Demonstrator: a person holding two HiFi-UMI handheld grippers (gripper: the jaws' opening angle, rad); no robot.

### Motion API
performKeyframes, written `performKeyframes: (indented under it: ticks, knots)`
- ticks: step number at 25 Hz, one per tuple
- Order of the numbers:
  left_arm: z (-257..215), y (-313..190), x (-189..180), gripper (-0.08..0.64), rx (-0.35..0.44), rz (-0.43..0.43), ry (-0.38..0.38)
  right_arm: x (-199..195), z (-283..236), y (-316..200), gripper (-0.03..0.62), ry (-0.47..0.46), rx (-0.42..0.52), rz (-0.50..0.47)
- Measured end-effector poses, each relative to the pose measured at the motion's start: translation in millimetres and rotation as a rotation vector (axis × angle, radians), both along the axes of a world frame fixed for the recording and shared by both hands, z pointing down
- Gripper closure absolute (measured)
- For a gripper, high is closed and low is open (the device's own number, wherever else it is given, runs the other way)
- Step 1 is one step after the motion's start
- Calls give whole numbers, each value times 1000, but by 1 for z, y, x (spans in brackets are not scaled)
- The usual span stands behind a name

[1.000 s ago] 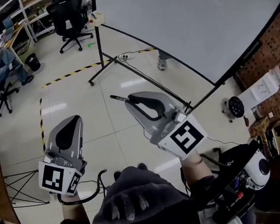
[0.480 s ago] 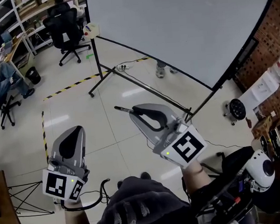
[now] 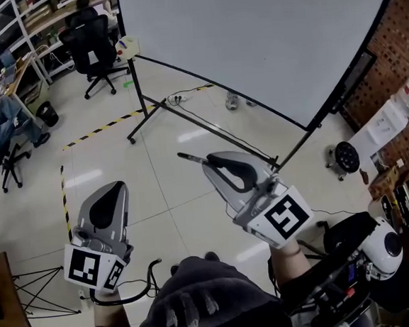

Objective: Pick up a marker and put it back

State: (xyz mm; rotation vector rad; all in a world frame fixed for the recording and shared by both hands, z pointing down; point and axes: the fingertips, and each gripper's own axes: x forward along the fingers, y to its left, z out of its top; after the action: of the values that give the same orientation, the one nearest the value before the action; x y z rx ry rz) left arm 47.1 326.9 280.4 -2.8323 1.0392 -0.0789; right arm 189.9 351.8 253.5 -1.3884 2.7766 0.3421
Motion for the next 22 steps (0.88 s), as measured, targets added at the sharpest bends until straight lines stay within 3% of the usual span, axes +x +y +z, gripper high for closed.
performKeyframes:
  ticks: [11,22]
  knots:
    - [1,0,40,554,14,-4,-37,36,5,-1,552,-33,-9,-10]
    - [-7,-4,43,554,37,-105,-41,52,8,-16,552,-1,-22,-70]
